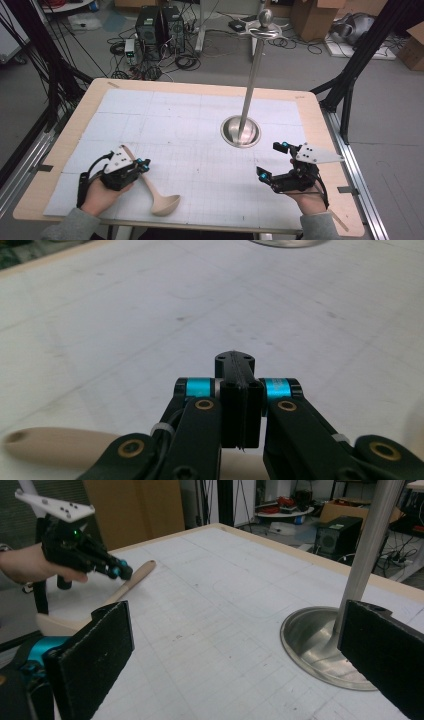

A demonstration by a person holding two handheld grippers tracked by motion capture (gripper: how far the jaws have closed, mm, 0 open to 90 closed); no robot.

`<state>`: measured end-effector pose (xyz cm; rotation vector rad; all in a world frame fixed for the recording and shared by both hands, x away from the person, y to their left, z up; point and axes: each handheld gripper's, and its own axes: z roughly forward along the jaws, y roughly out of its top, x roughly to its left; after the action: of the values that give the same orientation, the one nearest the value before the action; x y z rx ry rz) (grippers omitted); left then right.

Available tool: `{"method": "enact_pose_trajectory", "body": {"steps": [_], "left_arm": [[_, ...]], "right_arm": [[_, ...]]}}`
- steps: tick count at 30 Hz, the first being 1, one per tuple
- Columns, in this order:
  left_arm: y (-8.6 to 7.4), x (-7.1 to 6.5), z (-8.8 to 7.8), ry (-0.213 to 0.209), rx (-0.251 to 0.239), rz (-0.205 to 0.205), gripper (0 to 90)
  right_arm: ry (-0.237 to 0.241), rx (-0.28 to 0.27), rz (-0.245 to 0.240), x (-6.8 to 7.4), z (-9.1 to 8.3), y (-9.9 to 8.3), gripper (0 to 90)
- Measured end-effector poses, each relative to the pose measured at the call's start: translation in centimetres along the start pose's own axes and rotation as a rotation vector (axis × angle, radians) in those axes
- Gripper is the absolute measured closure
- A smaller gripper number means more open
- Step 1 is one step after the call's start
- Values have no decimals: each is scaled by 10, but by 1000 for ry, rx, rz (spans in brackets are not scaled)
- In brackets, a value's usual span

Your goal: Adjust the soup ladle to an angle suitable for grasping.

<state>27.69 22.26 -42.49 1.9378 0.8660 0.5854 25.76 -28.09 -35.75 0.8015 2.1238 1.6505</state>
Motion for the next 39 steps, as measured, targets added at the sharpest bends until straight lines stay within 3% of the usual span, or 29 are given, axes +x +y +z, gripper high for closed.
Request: {"method": "enact_pose_trajectory", "body": {"steps": [4,5,6,10,18,20,27,33,39], "left_arm": [[-10,36,-6,122,17,-101,896],[-10,36,-6,122,17,-101,896],[-15,51,-7,179,33,-161,897],[-23,72,-7,240,49,-212,897],[-33,89,3,285,110,-211,897],[-33,91,9,288,152,-217,897],[-26,88,22,286,181,-145,897],[-22,88,29,269,171,-172,899],[-21,87,30,274,177,-153,900]], "right_arm": [[8,8,-5,2,3,0,1],[11,12,-3,3,3,1,1],[15,8,-10,4,4,1,1],[16,6,-14,4,4,3,1],[9,6,-7,1,3,0,1],[10,6,-11,2,3,1,1],[7,6,-7,1,4,0,1],[11,9,-7,1,4,-1,1],[13,11,1,1,3,-1,1]]}}
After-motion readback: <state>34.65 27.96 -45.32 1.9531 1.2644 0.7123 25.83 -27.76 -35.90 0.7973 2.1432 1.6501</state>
